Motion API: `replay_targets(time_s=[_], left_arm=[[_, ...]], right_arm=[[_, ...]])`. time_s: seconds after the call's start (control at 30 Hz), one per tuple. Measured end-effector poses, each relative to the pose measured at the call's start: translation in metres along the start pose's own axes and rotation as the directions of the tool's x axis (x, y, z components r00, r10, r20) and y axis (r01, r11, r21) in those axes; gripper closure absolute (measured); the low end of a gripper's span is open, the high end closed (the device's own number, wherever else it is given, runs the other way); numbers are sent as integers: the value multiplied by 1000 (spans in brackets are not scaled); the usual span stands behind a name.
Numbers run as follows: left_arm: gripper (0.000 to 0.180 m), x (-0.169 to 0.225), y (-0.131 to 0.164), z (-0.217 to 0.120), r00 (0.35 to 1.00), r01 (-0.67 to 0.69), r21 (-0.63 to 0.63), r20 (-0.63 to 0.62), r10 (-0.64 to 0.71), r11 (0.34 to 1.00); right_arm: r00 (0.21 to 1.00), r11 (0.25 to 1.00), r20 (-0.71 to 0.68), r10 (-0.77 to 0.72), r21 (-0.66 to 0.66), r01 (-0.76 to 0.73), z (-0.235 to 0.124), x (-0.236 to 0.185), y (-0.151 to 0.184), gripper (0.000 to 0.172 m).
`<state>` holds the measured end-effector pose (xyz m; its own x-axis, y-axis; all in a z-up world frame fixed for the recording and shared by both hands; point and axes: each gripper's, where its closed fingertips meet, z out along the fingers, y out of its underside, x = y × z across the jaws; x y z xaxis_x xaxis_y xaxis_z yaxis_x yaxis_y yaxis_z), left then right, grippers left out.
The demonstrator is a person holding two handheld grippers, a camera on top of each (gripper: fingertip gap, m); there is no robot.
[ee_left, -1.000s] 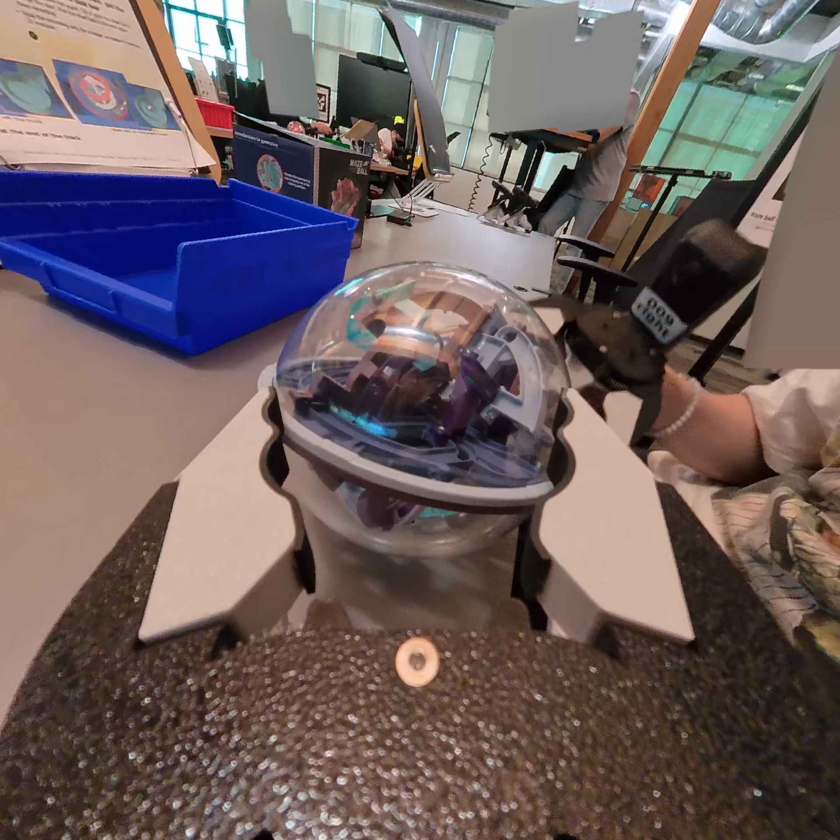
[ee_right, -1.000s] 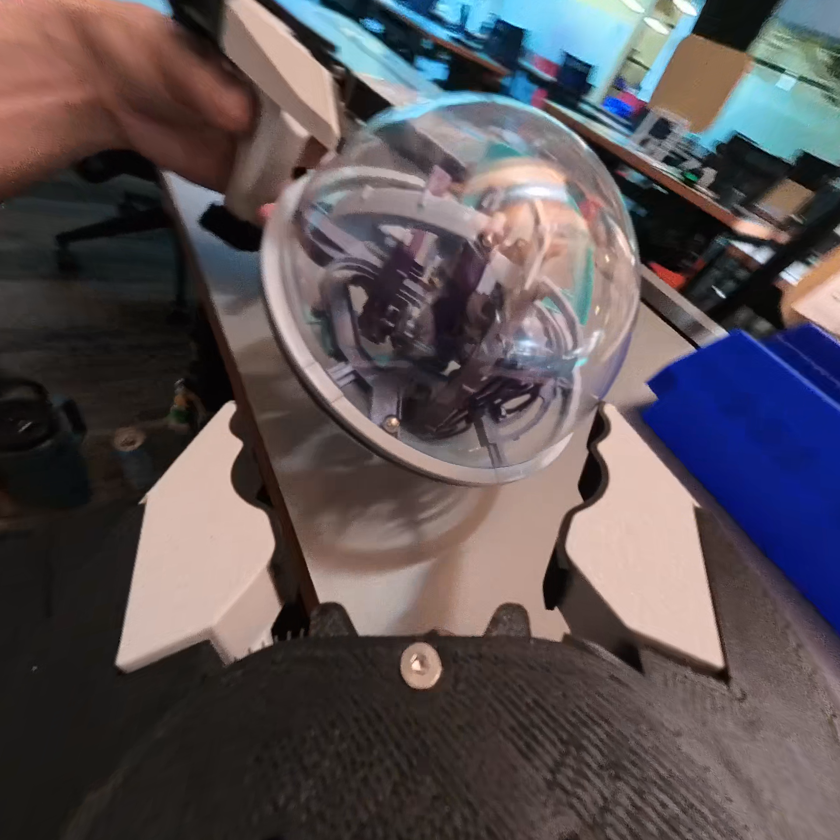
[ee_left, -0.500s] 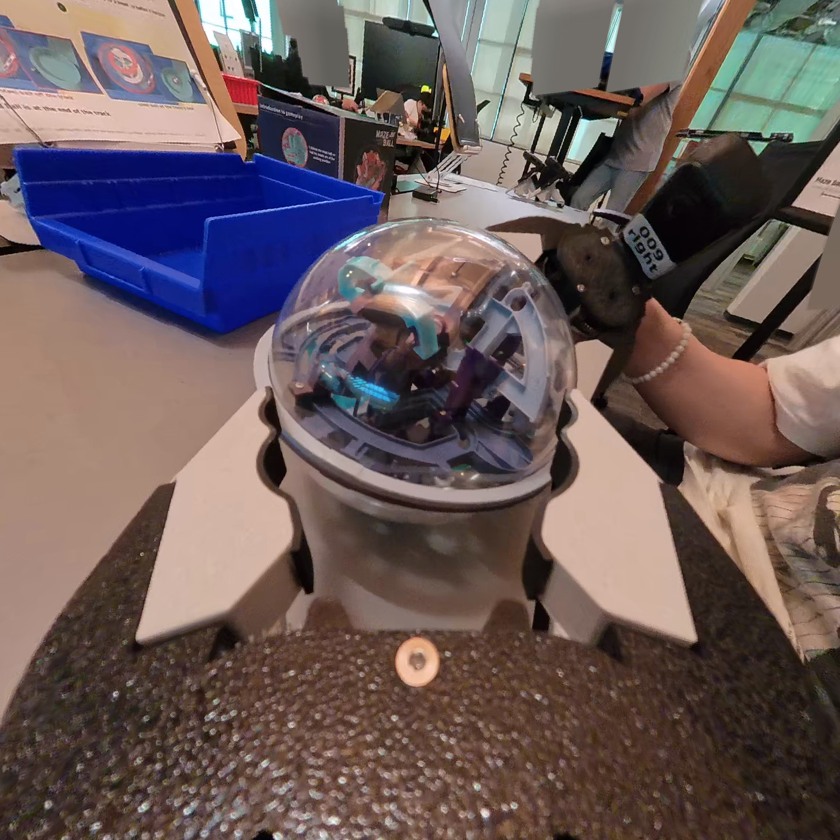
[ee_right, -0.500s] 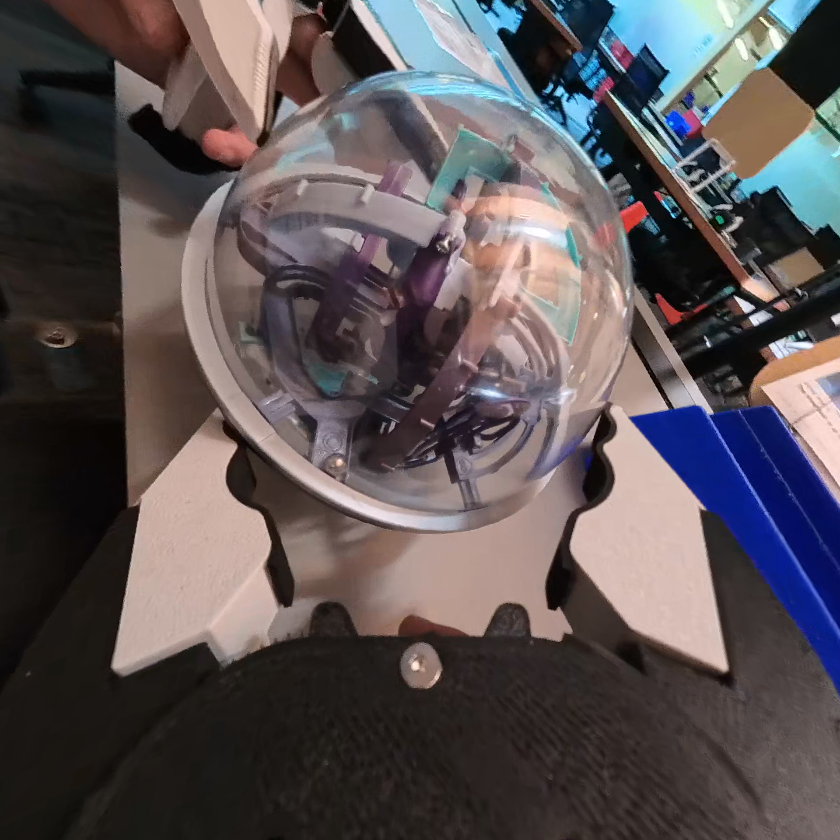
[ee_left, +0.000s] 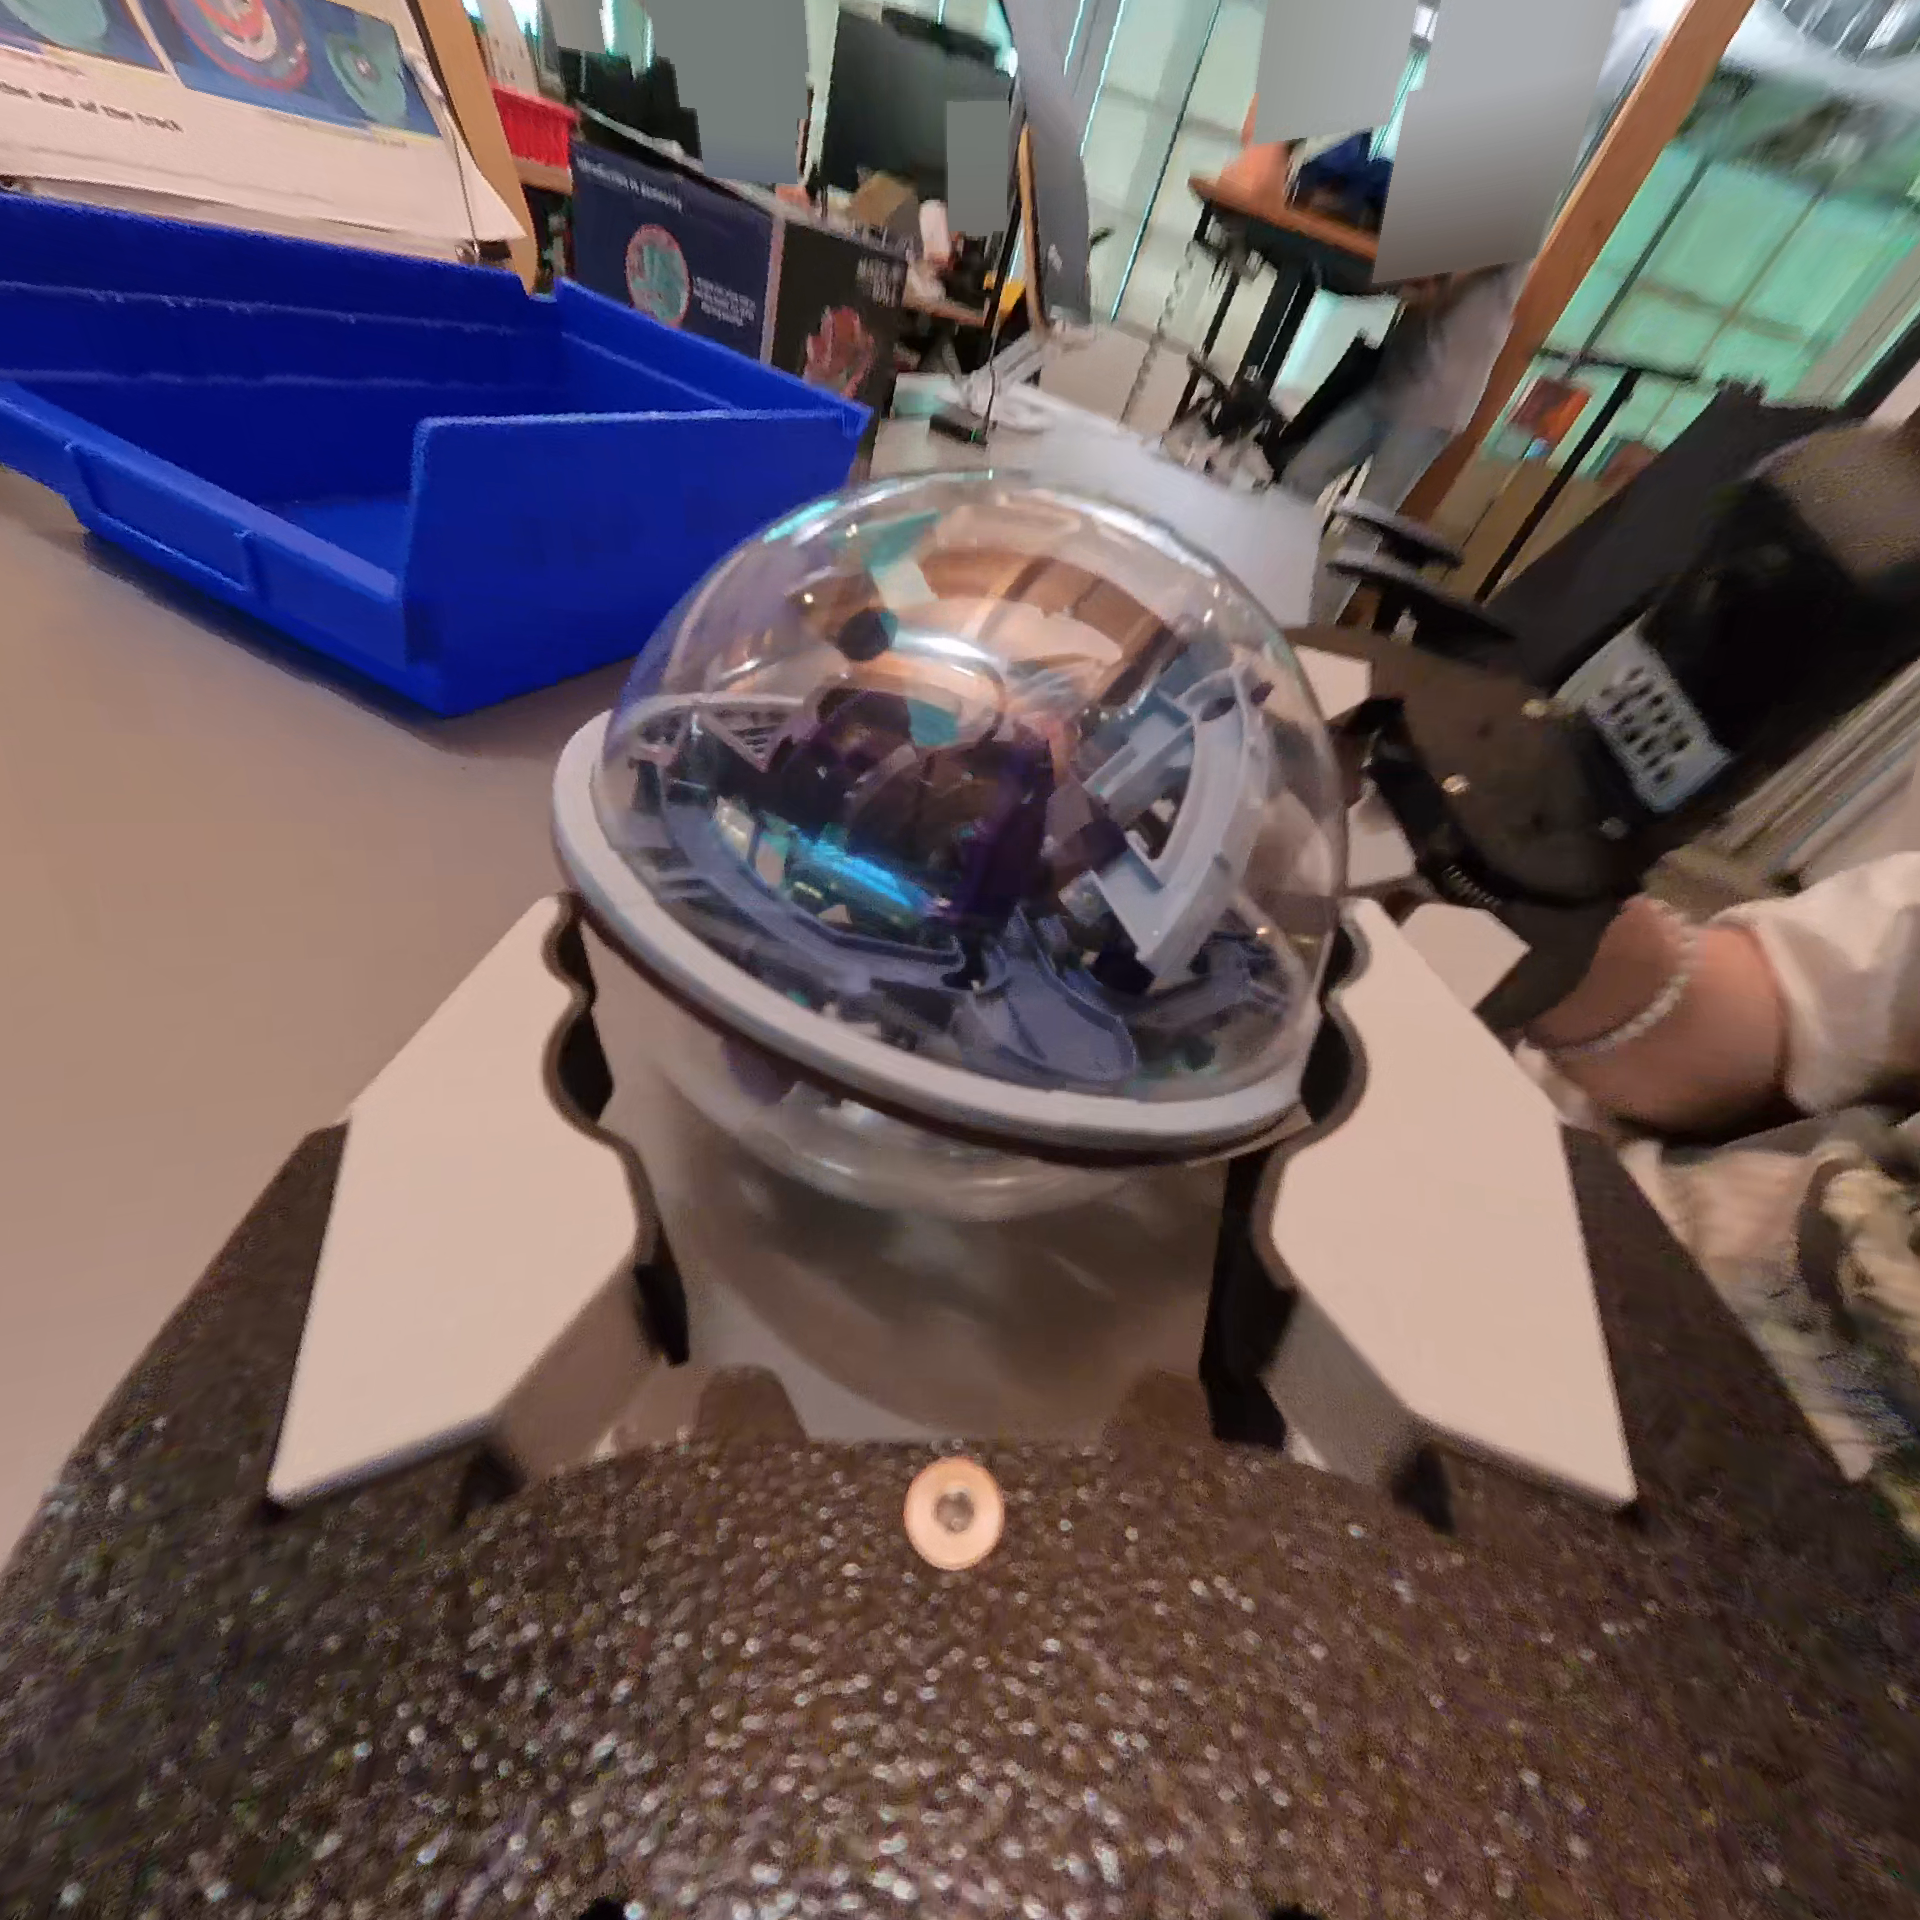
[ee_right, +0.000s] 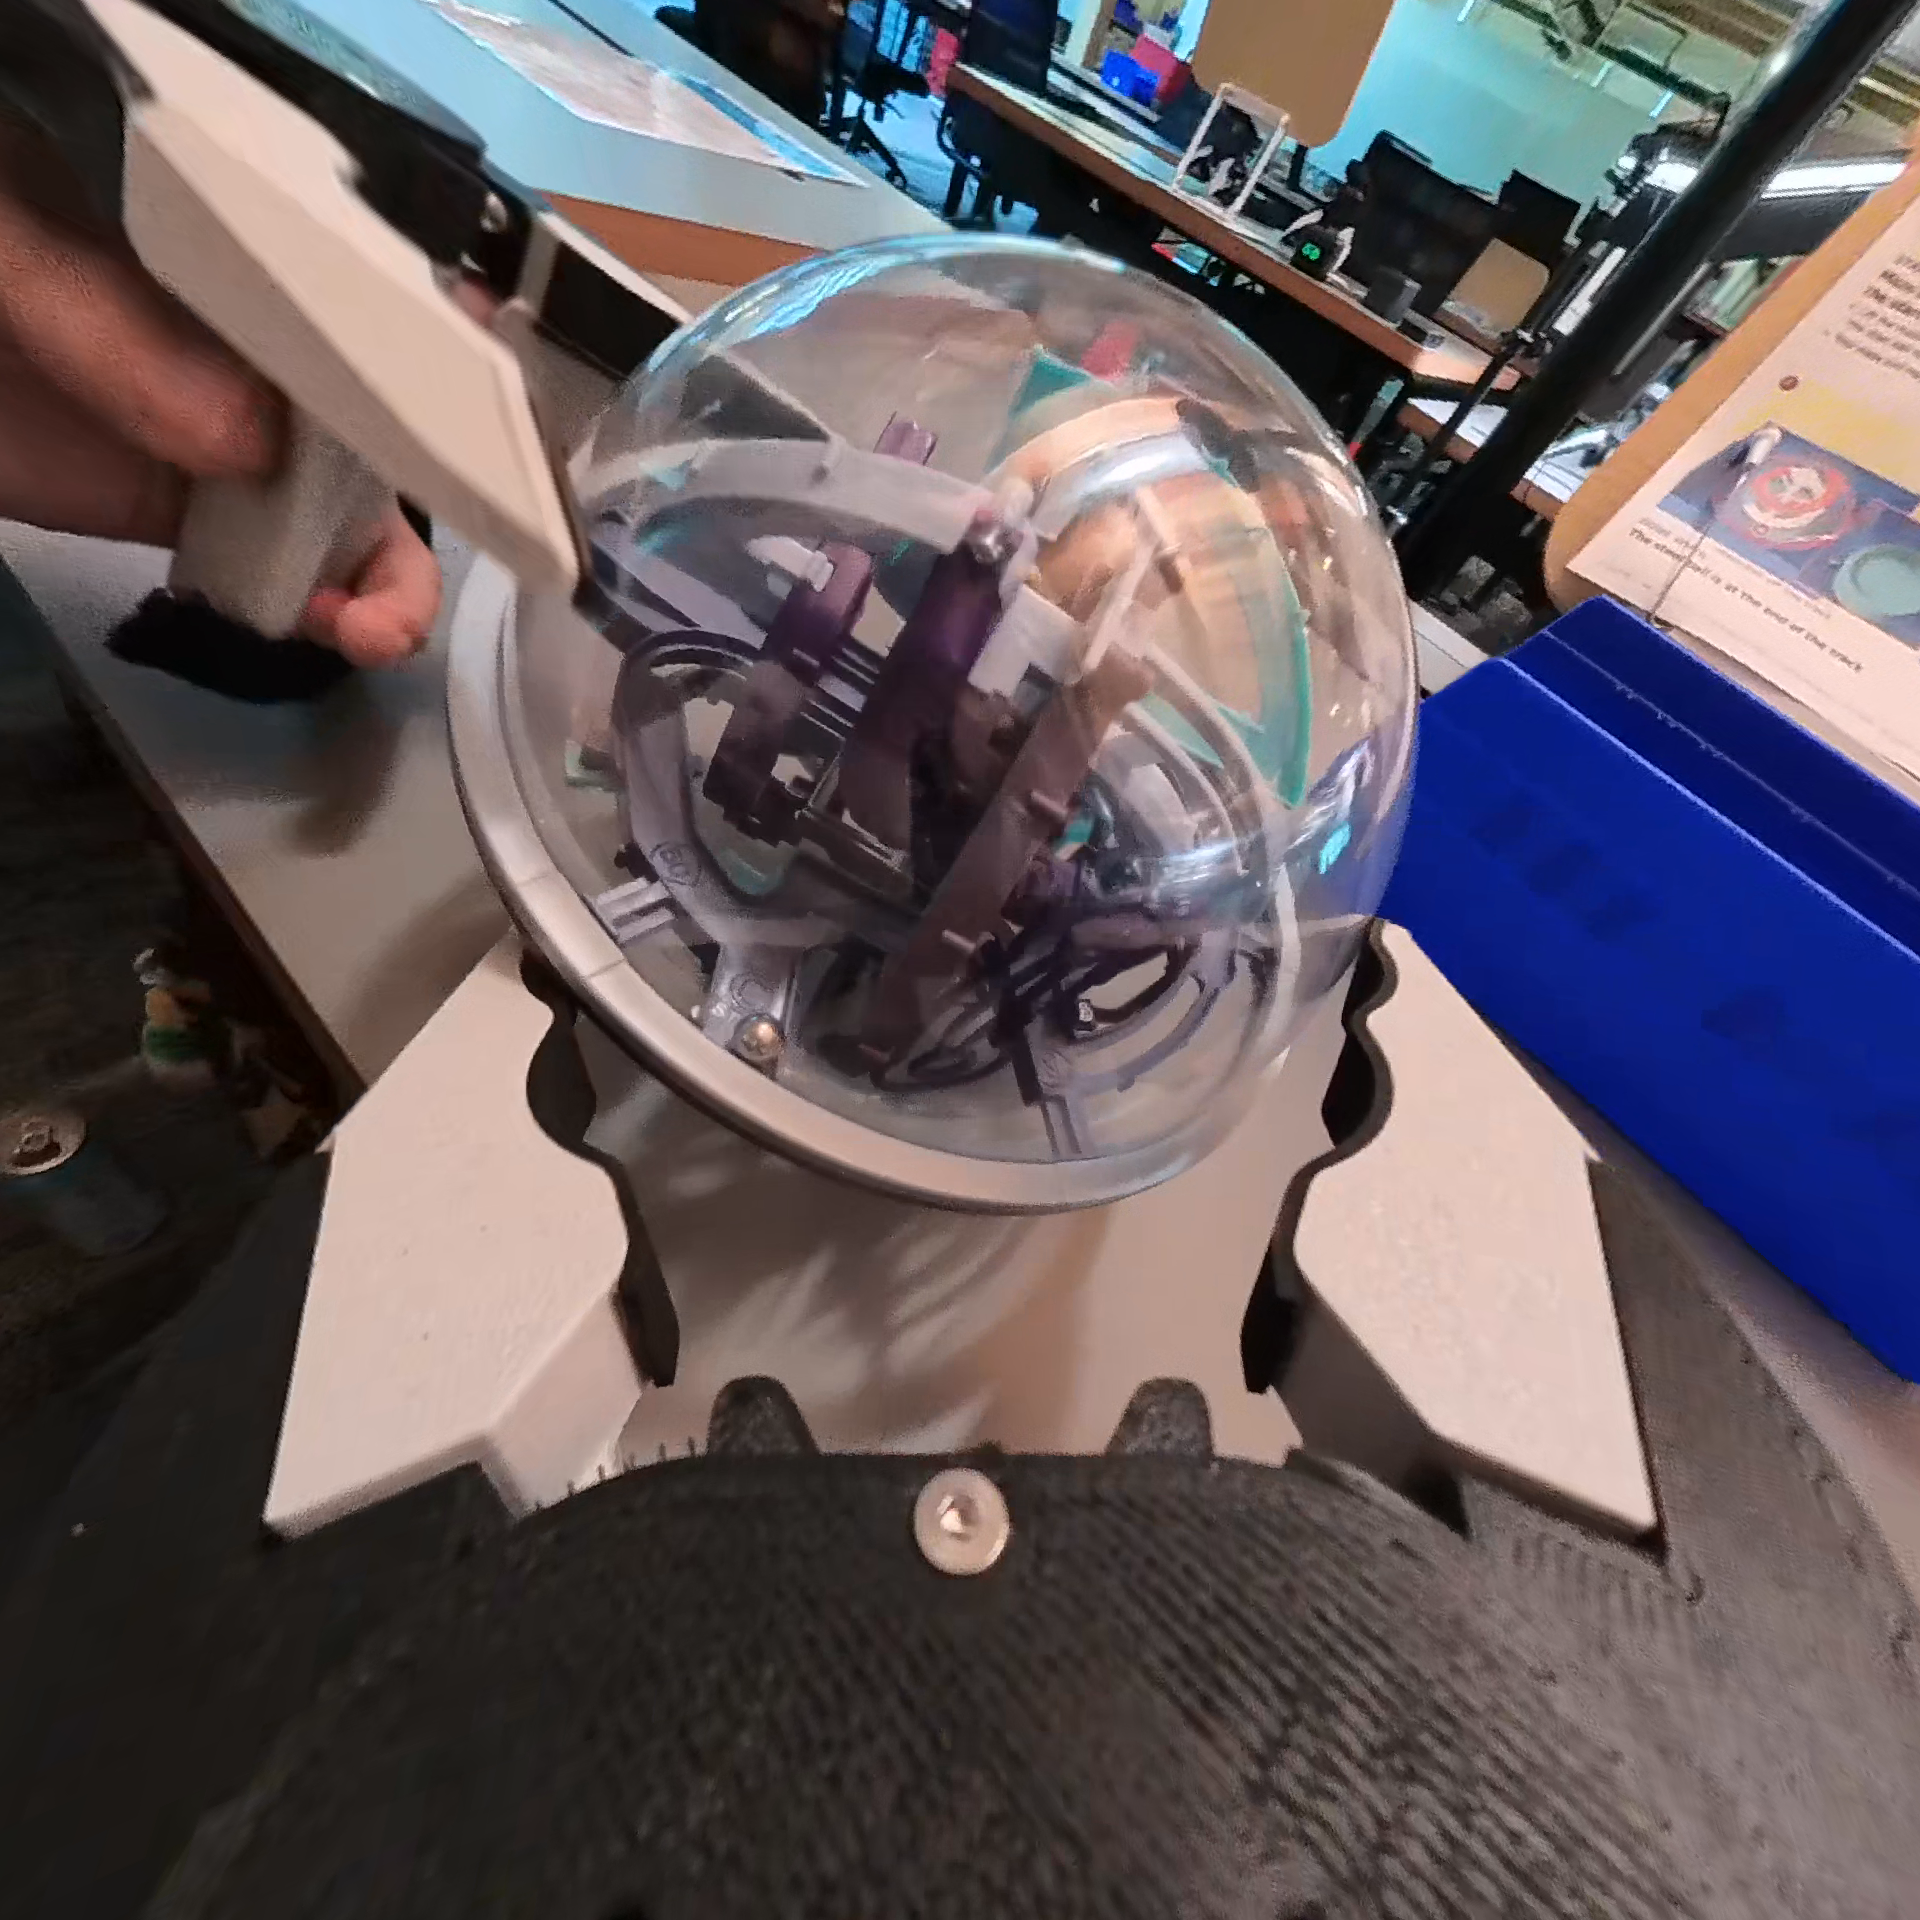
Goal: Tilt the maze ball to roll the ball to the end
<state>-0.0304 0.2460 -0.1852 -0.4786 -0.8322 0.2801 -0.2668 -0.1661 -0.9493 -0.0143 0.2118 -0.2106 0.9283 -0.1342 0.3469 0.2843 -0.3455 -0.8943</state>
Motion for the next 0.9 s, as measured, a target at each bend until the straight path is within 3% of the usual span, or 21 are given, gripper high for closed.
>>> replay_targets(time_s=[0.17,0.27,0.33,0.4,0.53,0.6,0.67,0.9], left_arm=[[38,1,4,2,995,-98,-59,30,100,993],[39,-3,8,-6,998,-56,-58,22,57,997],[39,-6,8,-8,1000,-18,-47,20,19,999],[39,-7,8,-8,1000,-10,-34,16,10,999],[39,-7,5,-5,1000,-19,-18,18,20,1000],[39,-11,3,-5,999,25,0,31,-25,1000],[39,-14,1,-6,998,59,28,26,-59,998],[42,-13,-4,-7,992,127,74,-13,-127,989]], right_arm=[[999,999,2,-37,-29,37,-3,-8,1,27],[958,967,136,-253,48,248,-13,-7,-5,41],[871,918,289,-396,151,367,-26,-10,-9,34],[827,926,417,-377,152,345,-25,-2,-5,22],[788,964,563,-249,218,149,-2,1,-16,25],[814,958,512,-275,217,188,12,-1,-13,20],[852,955,440,-284,210,210,21,2,-11,26],[921,986,352,-165,68,150,15,1,-9,31]])
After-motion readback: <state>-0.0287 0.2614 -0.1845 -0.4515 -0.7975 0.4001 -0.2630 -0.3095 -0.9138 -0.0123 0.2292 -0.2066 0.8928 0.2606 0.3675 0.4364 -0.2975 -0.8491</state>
